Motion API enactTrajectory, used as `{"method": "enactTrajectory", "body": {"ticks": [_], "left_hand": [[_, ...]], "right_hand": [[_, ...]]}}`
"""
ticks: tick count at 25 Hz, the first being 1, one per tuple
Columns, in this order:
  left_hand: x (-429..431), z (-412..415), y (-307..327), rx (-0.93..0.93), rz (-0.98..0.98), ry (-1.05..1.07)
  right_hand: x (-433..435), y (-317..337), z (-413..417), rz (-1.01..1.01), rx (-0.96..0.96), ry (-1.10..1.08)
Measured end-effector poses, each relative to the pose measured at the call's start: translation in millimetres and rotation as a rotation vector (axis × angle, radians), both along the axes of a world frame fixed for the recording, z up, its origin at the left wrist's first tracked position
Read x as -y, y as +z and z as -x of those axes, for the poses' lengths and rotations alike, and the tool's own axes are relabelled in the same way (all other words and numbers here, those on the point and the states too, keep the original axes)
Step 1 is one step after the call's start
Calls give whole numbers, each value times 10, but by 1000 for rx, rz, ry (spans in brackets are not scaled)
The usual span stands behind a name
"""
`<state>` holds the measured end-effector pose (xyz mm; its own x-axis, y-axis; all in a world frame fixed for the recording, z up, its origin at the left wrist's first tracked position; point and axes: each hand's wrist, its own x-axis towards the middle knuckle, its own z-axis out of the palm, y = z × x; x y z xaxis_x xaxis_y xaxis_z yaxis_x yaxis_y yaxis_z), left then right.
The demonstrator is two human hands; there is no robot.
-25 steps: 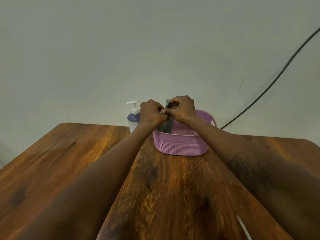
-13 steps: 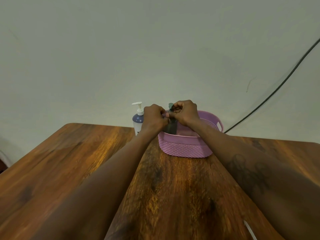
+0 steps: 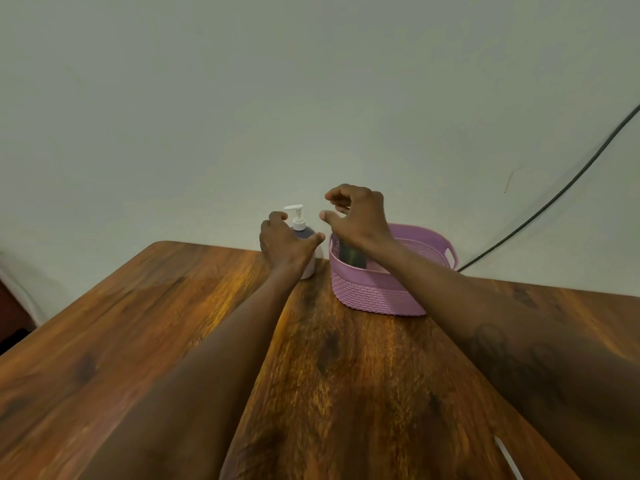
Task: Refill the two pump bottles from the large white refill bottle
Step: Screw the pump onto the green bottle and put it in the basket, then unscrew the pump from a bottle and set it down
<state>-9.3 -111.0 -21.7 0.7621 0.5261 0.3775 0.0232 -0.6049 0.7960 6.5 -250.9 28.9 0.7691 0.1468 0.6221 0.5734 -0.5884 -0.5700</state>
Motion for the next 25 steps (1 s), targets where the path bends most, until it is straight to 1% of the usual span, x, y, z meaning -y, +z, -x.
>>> {"method": "enactTrajectory", "body": {"ticks": [2, 4, 7, 10, 13, 15, 18, 21, 25], "left_hand": [[-42, -58, -92, -120, 59, -31], [-73, -116, -193, -195, 59, -92], [-133, -200, -328, -216, 9, -158], [-153, -247, -399, -201, 20, -180], [-167, -219, -446, -123, 75, -114], [-156, -141, -412, -69, 59, -97], [-158, 82, -282, 18, 14, -181], [-183, 450, -81, 67, -22, -216], [-78, 1178, 295, 153, -60, -279]], "right_hand": [[-177, -88, -45, 94, -111, 42], [-286, -202, -130, 116, -211, 21], [-346, -280, -247, 131, -324, -9], [-326, -334, -308, 115, -368, 2], [-298, -361, -286, 91, -371, 14], [-275, -323, -222, 67, -364, 41], [-234, -209, -16, 7, -314, 57], [-170, 12, 348, -20, -231, 83], [-27, 389, 1017, -36, -149, 62]]}}
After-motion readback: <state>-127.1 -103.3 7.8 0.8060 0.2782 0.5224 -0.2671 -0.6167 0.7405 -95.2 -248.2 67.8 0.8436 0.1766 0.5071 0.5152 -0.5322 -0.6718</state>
